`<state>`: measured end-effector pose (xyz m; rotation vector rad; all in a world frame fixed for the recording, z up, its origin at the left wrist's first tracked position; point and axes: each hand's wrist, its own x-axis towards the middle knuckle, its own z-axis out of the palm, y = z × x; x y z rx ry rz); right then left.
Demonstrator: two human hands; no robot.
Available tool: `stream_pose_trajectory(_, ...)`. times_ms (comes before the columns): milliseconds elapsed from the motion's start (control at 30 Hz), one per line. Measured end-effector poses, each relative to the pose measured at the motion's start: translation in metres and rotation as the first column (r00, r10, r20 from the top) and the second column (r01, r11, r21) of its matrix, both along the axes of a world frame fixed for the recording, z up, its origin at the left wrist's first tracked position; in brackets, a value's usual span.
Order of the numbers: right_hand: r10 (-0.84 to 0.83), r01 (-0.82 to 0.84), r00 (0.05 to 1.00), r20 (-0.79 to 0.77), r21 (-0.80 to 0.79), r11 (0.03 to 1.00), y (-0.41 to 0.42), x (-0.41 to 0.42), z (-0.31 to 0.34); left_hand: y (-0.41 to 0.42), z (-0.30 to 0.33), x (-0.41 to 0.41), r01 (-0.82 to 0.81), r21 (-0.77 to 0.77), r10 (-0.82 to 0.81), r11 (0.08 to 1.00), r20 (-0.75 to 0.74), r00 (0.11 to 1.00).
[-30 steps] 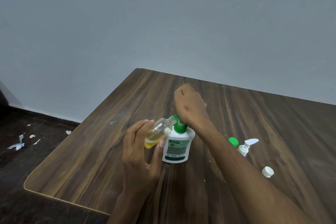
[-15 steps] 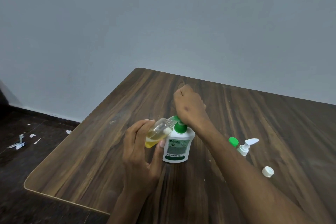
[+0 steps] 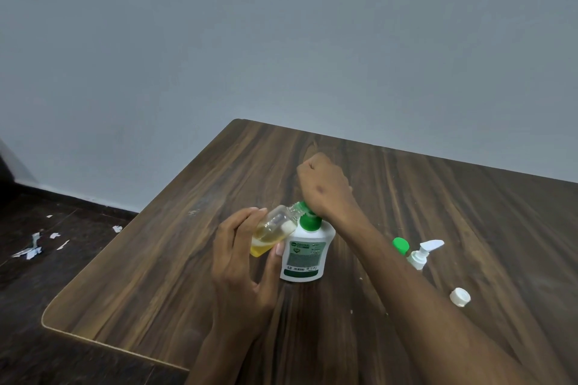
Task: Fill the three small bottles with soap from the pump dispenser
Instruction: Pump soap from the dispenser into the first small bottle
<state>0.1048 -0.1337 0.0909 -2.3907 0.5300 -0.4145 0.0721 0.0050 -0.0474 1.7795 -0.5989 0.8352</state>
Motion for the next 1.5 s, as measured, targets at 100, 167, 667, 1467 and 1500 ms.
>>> stream_pose_trajectory(100, 0.017, -0.017, 1.0, 0.008, -0.018, 1.0, -0.0001, -0.0014, 0.0009, 0.0007, -0.0002, -0.0004, 0.008, -0.005, -0.008, 1.0, -0.001, 1.0)
stream_pose_trajectory(167, 0.032, -0.032, 0.998, 0.046, -0.007, 0.999, -0.001, -0.0025, 0.0014, 0.0008, -0.0002, 0.0003, 0.012, -0.005, -0.012, 1.0, -0.001, 1.0)
stream_pose_trajectory(667, 0.027, -0.027, 0.999, 0.026, 0.012, 1.0, -0.0022, -0.001, 0.0007, -0.0002, -0.0013, 0.0011, 0.01, -0.01, -0.01, 1.0, 0.005, 1.0)
stream_pose_trajectory(1467, 0.038, -0.037, 0.999, -0.018, 0.032, 0.999, 0.0, -0.0033, 0.0015, -0.0007, -0.0005, -0.0004, 0.014, -0.017, -0.014, 1.0, 0.009, 1.0)
stream_pose_trajectory(1500, 0.041, -0.041, 0.999, -0.018, 0.03, 0.999, -0.0001, -0.0039, 0.0023, -0.0006, -0.0002, -0.0007, 0.015, -0.019, -0.015, 1.0, 0.012, 1.0)
